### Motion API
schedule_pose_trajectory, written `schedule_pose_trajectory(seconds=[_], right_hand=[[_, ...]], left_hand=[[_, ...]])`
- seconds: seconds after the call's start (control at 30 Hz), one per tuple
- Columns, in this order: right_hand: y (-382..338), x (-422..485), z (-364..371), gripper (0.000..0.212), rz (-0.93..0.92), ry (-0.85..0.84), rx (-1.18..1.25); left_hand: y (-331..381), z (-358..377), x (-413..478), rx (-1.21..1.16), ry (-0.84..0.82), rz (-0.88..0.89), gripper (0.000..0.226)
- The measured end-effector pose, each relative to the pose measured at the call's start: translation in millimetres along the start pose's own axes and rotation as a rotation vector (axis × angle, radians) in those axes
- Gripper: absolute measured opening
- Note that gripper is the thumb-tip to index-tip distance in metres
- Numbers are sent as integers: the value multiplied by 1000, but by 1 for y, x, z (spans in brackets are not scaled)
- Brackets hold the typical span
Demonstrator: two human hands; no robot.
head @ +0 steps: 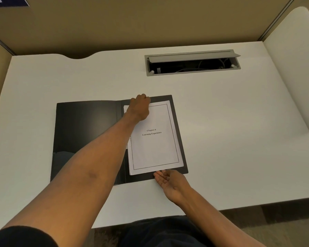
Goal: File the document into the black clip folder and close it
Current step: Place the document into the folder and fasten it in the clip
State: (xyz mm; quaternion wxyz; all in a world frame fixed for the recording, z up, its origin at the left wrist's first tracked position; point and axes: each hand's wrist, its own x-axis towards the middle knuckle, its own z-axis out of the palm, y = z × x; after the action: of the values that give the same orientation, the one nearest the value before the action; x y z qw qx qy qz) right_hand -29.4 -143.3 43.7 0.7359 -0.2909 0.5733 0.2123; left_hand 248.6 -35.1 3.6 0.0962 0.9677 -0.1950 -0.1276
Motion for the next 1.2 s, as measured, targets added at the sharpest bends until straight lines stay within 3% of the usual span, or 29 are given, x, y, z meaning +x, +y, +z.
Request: schedule_pose_trajectory(seconds=[0.2, 0.33, 0.43, 0.57, 0.67, 0.77, 0.93, 1.2], right_hand=[[-4, 0, -4, 25, 6, -48, -30], [-3, -14, -7, 18, -50, -54, -355], [-15, -24, -1, 16, -379, -8, -687], [-62, -5, 19, 22, -844, 150, -922], [-94, 28, 31, 27, -1030, 253, -1088], [-106, 51, 38, 24, -1029, 266, -1179], [-104, 65, 43, 48, -973, 265, -1268], [-105, 66, 42, 57, -1005, 245, -1355]], left_hand=[[-3, 2, -2, -14, 34, -5, 38], [-10, -2, -2, -20, 64, -8, 38], [-26, -11, -6, -61, 119, -60, 32], [-58, -26, -22, -172, 184, -180, 31], [-75, -28, -33, -320, 144, -227, 26], [-79, -24, -40, -416, 106, -267, 33], [-80, -13, -38, -507, 156, -299, 26], [-79, -10, -44, -553, 199, -316, 21]])
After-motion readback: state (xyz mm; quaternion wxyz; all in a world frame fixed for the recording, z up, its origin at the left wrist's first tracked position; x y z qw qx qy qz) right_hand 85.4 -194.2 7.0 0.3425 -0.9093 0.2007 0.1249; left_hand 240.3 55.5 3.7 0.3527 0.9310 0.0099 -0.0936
